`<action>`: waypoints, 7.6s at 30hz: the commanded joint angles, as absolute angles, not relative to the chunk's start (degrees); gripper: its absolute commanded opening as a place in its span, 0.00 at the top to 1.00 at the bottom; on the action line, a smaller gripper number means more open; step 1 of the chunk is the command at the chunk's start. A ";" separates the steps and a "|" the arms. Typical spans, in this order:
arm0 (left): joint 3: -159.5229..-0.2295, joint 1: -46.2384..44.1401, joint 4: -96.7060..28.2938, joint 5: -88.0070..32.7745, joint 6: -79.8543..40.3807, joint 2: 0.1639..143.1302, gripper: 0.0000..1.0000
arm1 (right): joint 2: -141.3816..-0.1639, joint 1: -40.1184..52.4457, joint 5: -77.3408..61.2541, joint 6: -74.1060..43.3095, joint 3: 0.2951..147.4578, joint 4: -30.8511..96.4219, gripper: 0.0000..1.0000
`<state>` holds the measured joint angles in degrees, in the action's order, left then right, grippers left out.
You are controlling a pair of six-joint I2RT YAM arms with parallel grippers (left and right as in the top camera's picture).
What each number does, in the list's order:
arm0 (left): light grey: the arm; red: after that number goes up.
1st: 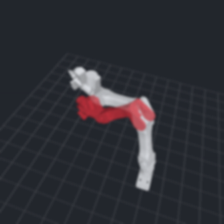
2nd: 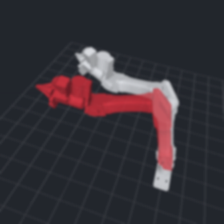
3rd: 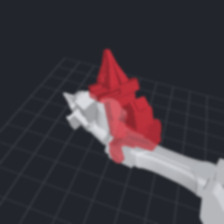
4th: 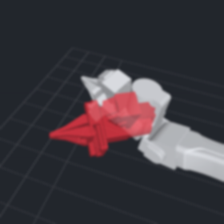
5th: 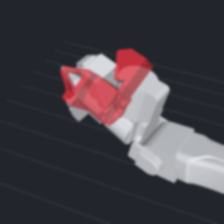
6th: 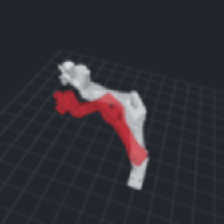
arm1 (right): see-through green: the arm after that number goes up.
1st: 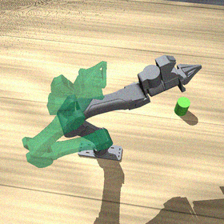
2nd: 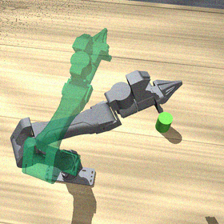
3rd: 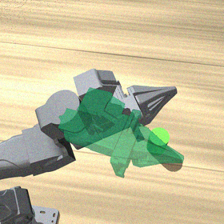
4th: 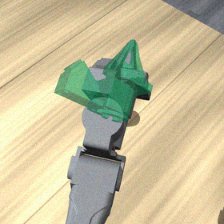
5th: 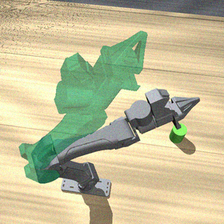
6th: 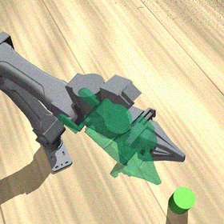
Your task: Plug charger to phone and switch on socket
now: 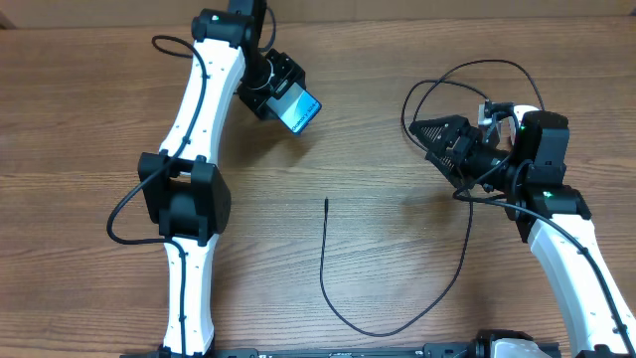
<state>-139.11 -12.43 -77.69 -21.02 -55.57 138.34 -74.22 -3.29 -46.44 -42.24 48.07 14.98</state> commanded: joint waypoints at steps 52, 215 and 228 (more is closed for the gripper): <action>-144.51 -30.50 -79.53 -29.17 -75.44 134.45 0.96 | -77.60 9.91 -25.74 -48.01 49.45 13.56 0.00; -144.55 -20.45 -66.37 -43.09 -67.59 134.13 0.00 | -78.81 17.56 -11.35 -112.77 49.47 -9.54 0.96; -144.55 -22.11 -64.01 -43.11 -69.65 134.13 0.00 | -78.78 17.67 -11.66 -114.26 49.47 -12.38 0.96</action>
